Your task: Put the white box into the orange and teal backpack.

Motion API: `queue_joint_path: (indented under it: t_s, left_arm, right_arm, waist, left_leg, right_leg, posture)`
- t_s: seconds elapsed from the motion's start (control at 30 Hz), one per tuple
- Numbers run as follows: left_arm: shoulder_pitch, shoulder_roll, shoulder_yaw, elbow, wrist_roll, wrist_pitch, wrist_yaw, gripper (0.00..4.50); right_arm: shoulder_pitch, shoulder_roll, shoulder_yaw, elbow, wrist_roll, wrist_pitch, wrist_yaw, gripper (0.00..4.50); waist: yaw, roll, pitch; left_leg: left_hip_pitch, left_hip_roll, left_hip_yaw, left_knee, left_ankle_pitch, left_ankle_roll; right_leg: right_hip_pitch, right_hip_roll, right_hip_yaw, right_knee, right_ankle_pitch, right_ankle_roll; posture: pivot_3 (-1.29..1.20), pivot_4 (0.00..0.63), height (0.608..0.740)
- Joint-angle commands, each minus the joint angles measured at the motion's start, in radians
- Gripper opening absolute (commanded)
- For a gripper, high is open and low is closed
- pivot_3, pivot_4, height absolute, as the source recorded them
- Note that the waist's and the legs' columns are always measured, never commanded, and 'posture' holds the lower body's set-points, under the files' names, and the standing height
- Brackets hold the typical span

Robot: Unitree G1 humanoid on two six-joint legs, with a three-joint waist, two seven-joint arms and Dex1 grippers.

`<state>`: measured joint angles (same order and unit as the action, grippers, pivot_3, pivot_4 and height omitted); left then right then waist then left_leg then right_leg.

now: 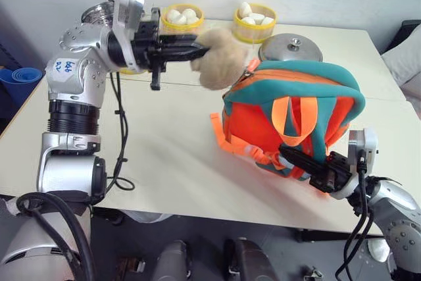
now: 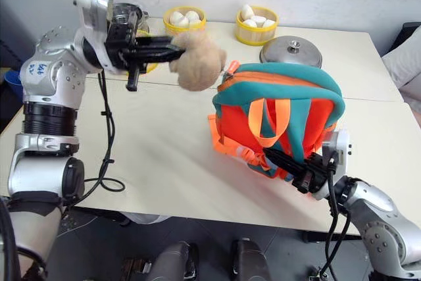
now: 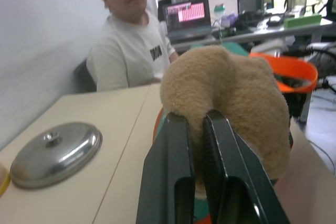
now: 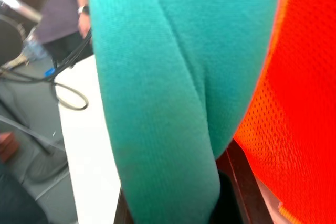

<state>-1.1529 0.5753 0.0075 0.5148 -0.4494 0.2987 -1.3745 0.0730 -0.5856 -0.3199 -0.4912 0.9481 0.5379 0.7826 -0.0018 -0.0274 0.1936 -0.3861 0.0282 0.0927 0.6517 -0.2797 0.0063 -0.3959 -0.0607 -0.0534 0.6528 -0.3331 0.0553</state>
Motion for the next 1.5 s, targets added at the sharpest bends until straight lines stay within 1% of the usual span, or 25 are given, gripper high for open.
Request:
queue_joint_path:
  t_s: [0.03, 0.2, 0.27, 0.37, 0.43, 0.5, 0.57, 0.63, 0.7, 0.77, 0.8, 0.83, 0.87, 0.9, 0.93, 0.97, 1.03, 1.1, 1.13, 1.23, 1.27, 1.3, 1.37, 1.43, 1.5]
  left_arm:
    - [0.056, 0.023, 0.023, 0.094, 0.067, -0.088, 0.053, 0.01]
    - [0.088, -0.041, 0.090, 0.120, 0.016, -0.074, 0.150, 0.01]
    - [0.094, -0.047, 0.099, 0.123, 0.021, -0.068, 0.180, 0.01]
    - [0.120, -0.039, 0.077, 0.165, 0.081, -0.109, 0.228, 0.01]
    - [0.154, -0.027, 0.024, 0.207, 0.167, -0.162, 0.270, 0.01]
    - [0.221, -0.042, -0.035, 0.236, 0.247, -0.219, 0.313, 0.01]
    - [0.269, -0.109, -0.029, 0.240, 0.237, -0.252, 0.359, 0.01]
    - [0.282, -0.161, -0.010, 0.247, 0.224, -0.300, 0.402, 0.01]
    - [0.300, -0.199, -0.009, 0.193, 0.196, -0.307, 0.377, 0.01]
    - [0.324, -0.213, -0.004, 0.108, 0.161, -0.280, 0.351, 0.01]
    - [0.334, -0.211, 0.001, 0.074, 0.153, -0.270, 0.353, 0.32]
    - [0.356, -0.194, 0.007, 0.013, 0.137, -0.236, 0.345, 0.67]
    - [0.379, -0.172, 0.012, -0.047, 0.121, -0.199, 0.330, 0.87]
    - [0.407, -0.147, 0.017, -0.112, 0.104, -0.159, 0.317, 1.11]
    - [0.440, -0.117, 0.027, -0.184, 0.079, -0.115, 0.300, 1.49]
    - [0.475, -0.082, 0.034, -0.253, 0.055, -0.074, 0.278, 1.73]
    - [0.558, -0.007, 0.050, -0.379, 0.023, -0.015, 0.249, 2.33]
    - [0.645, 0.058, 0.085, -0.465, 0.007, 0.004, 0.239, 2.95]
    - [0.674, 0.076, 0.100, -0.491, -0.003, 0.009, 0.242, 3.26]
    - [0.854, 0.169, 0.184, -0.578, 0.006, -0.051, 0.211, 4.22]
    - [0.913, 0.187, 0.213, -0.603, 0.010, -0.078, 0.206, 4.44]
    - [0.948, 0.196, 0.229, -0.620, 0.009, -0.094, 0.207, 4.46]
    - [1.059, 0.206, 0.283, -0.667, 0.035, -0.155, 0.230, 4.46]
    - [1.147, 0.215, 0.320, -0.695, 0.052, -0.188, 0.242, 4.46]
    - [1.209, 0.220, 0.338, -0.695, 0.073, -0.231, 0.245, 4.46]
  right_arm:
    - [0.033, 0.026, -0.031, -0.023, -0.019, -0.045, -0.024, 0.00]
    - [0.043, 0.052, -0.033, -0.030, -0.021, -0.070, -0.046, 0.00]
    - [0.044, 0.059, -0.042, -0.030, -0.012, -0.073, -0.055, 0.00]
    - [0.045, 0.062, -0.047, -0.028, -0.007, -0.080, -0.062, 0.00]
    - [0.044, 0.062, -0.047, -0.026, -0.007, -0.085, -0.066, 0.00]
    - [0.040, 0.065, -0.048, -0.022, -0.005, -0.088, -0.073, 0.00]
    - [0.036, 0.070, -0.039, -0.018, -0.008, -0.089, -0.076, 0.00]
    - [0.031, 0.075, -0.031, -0.015, -0.013, -0.093, -0.077, 0.00]
    - [0.017, 0.081, -0.021, -0.007, -0.034, -0.104, -0.081, 0.00]
    - [-0.001, 0.079, -0.006, 0.002, -0.064, -0.112, -0.086, 0.00]
    - [-0.012, 0.081, -0.003, 0.009, -0.076, -0.114, -0.094, 0.00]
    - [-0.025, 0.065, 0.008, 0.010, -0.106, -0.127, -0.076, 0.31]
    - [-0.034, 0.045, 0.018, 0.009, -0.128, -0.133, -0.050, 0.65]
    - [-0.034, 0.018, 0.029, 0.004, -0.152, -0.142, -0.011, 0.85]
    - [-0.033, -0.012, 0.041, 0.003, -0.196, -0.172, 0.027, 1.26]
    - [-0.028, -0.038, 0.046, 0.003, -0.221, -0.190, 0.060, 1.48]
    - [-0.018, -0.080, 0.032, 0.011, -0.269, -0.245, 0.111, 2.17]
    - [0.016, -0.130, -0.035, 0.032, -0.252, -0.247, 0.167, 2.87]
    - [0.031, -0.145, -0.060, 0.039, -0.244, -0.246, 0.186, 3.19]
    - [0.140, -0.224, -0.197, 0.115, -0.257, -0.281, 0.314, 4.24]
    - [0.165, -0.246, -0.235, 0.153, -0.269, -0.299, 0.349, 4.46]
    - [0.177, -0.258, -0.254, 0.178, -0.276, -0.312, 0.369, 4.48]
    - [0.187, -0.302, -0.273, 0.322, -0.369, -0.455, 0.456, 4.48]
    - [0.144, -0.327, -0.268, 0.438, -0.421, -0.539, 0.485, 4.48]
    - [0.095, -0.336, -0.246, 0.503, -0.451, -0.604, 0.496, 4.48]
  waist:
    - [0.000, 0.000, 0.000]
    - [0.000, 0.000, 0.000]
    - [0.000, 0.000, 0.000]
    - [-0.002, 0.000, 0.000]
    - [-0.002, 0.000, 0.000]
    - [-0.003, 0.002, -0.001]
    - [-0.001, 0.002, -0.001]
    - [0.004, 0.001, -0.001]
    - [0.005, 0.001, -0.001]
    - [0.003, 0.001, -0.001]
    - [0.002, 0.001, -0.001]
    - [0.002, 0.001, -0.001]
    - [-0.004, 0.001, -0.002]
    - [-0.006, 0.001, -0.002]
    - [-0.008, 0.001, -0.002]
    - [-0.011, 0.001, -0.002]
    - [-0.015, 0.001, -0.002]
    - [-0.015, 0.001, -0.002]
    - [-0.014, 0.001, -0.002]
    - [-0.005, 0.001, -0.002]
    - [-0.004, 0.001, -0.002]
    - [-0.003, 0.001, -0.002]
    - [-0.002, 0.001, -0.002]
    - [-0.002, 0.001, -0.002]
    - [-0.003, 0.001, -0.002]
  left_leg:
    - [0.000, 0.000, 0.000, 0.000, 0.000, 0.000]
    - [-0.001, 0.000, 0.000, 0.001, -0.001, 0.001]
    - [-0.001, 0.000, 0.000, 0.000, -0.001, 0.001]
    - [-0.001, 0.000, 0.000, 0.000, -0.001, 0.001]
    - [0.000, 0.000, 0.000, 0.000, -0.001, 0.001]
    - [0.001, 0.000, 0.001, 0.000, -0.001, 0.001]
    - [0.003, 0.000, 0.002, -0.001, -0.002, 0.003]
    - [0.002, 0.000, 0.001, 0.000, -0.004, 0.006]
    - [0.000, 0.000, 0.000, 0.002, -0.005, 0.008]
    - [0.000, 0.000, 0.001, 0.002, -0.005, 0.008]
    - [0.000, 0.000, 0.001, 0.002, -0.005, 0.008]
    - [0.000, 0.000, 0.001, 0.001, -0.005, 0.008]
    - [0.000, 0.000, 0.001, 0.001, -0.005, 0.008]
    - [0.001, 0.000, 0.001, 0.001, -0.005, 0.007]
    - [0.001, 0.000, 0.002, 0.000, -0.005, 0.007]
    - [0.001, 0.000, 0.001, -0.001, -0.005, 0.006]
    - [0.001, 0.001, 0.001, -0.002, -0.004, 0.005]
    - [0.001, 0.001, 0.000, -0.002, -0.004, 0.005]
    - [0.001, 0.001, 0.001, -0.002, -0.004, 0.005]
    - [0.003, 0.000, 0.000, -0.002, -0.005, 0.006]
    - [0.004, 0.000, 0.001, -0.003, -0.005, 0.007]
    - [0.005, 0.000, 0.001, -0.004, -0.006, 0.007]
    - [0.006, 0.001, 0.001, -0.004, -0.007, 0.007]
    - [0.008, 0.000, 0.001, -0.004, -0.007, 0.007]
    - [0.012, 0.001, 0.001, -0.006, -0.008, 0.007]
  right_leg:
    - [0.000, 0.000, 0.000, 0.000, 0.000, 0.000]
    - [-0.001, 0.000, 0.000, 0.001, 0.000, 0.000]
    - [-0.001, 0.000, 0.000, 0.001, 0.000, 0.000]
    - [-0.001, 0.000, 0.000, 0.001, 0.000, 0.000]
    - [-0.001, 0.000, 0.000, 0.001, 0.000, 0.000]
    - [-0.001, 0.000, 0.001, 0.001, 0.000, 0.000]
    - [0.001, 0.000, 0.001, 0.001, 0.000, 0.000]
    - [0.000, -0.001, 0.001, 0.002, 0.000, 0.000]
    - [0.000, -0.001, 0.000, 0.002, 0.000, 0.000]
    - [0.000, -0.002, 0.000, 0.002, 0.000, 0.000]
    - [0.000, -0.002, 0.000, 0.001, 0.000, 0.000]
    - [0.000, -0.002, 0.000, 0.001, 0.000, 0.000]
    - [0.000, -0.002, 0.001, 0.002, 0.000, 0.000]
    - [0.000, -0.001, 0.001, 0.002, 0.000, 0.000]
    - [-0.001, -0.001, 0.001, 0.002, 0.000, 0.000]
    - [-0.001, -0.001, 0.001, 0.002, 0.000, 0.000]
    - [-0.001, 0.000, 0.001, 0.002, -0.001, -0.002]
    - [-0.001, 0.000, 0.001, 0.002, -0.001, -0.002]
    - [-0.001, -0.001, 0.001, 0.002, -0.001, -0.002]
    - [0.002, -0.002, 0.001, 0.000, -0.001, -0.002]
    - [0.002, -0.002, 0.001, -0.001, -0.001, -0.002]
    - [0.004, -0.002, 0.001, -0.001, -0.001, -0.002]
    - [0.004, -0.002, 0.001, -0.002, -0.001, -0.003]
    - [0.006, -0.003, 0.001, -0.003, -0.001, -0.003]
    - [0.009, -0.003, 0.002, -0.005, -0.002, -0.005]
  posture:
    - [0.00, 0.150, 0.740]
    - [0.00, 0.150, 0.740]
    - [0.00, 0.150, 0.740]
    - [0.00, 0.150, 0.740]
    - [0.00, 0.150, 0.740]
    - [0.00, 0.150, 0.740]
    - [0.00, 0.150, 0.740]
    - [0.00, 0.150, 0.740]
    - [0.00, 0.150, 0.740]
    - [0.00, 0.150, 0.740]
    - [0.00, 0.150, 0.740]
    - [0.00, 0.150, 0.740]
    - [0.00, 0.150, 0.740]
    - [0.00, 0.150, 0.740]
    - [0.00, 0.150, 0.740]
    - [0.00, 0.150, 0.740]
    - [0.00, 0.150, 0.740]
    - [0.00, 0.150, 0.740]
    - [0.00, 0.150, 0.740]
    - [0.00, 0.150, 0.740]
    - [0.00, 0.150, 0.740]
    - [0.00, 0.150, 0.740]
    - [0.00, 0.150, 0.740]
    - [0.00, 0.150, 0.740]
    - [0.00, 0.150, 0.740]
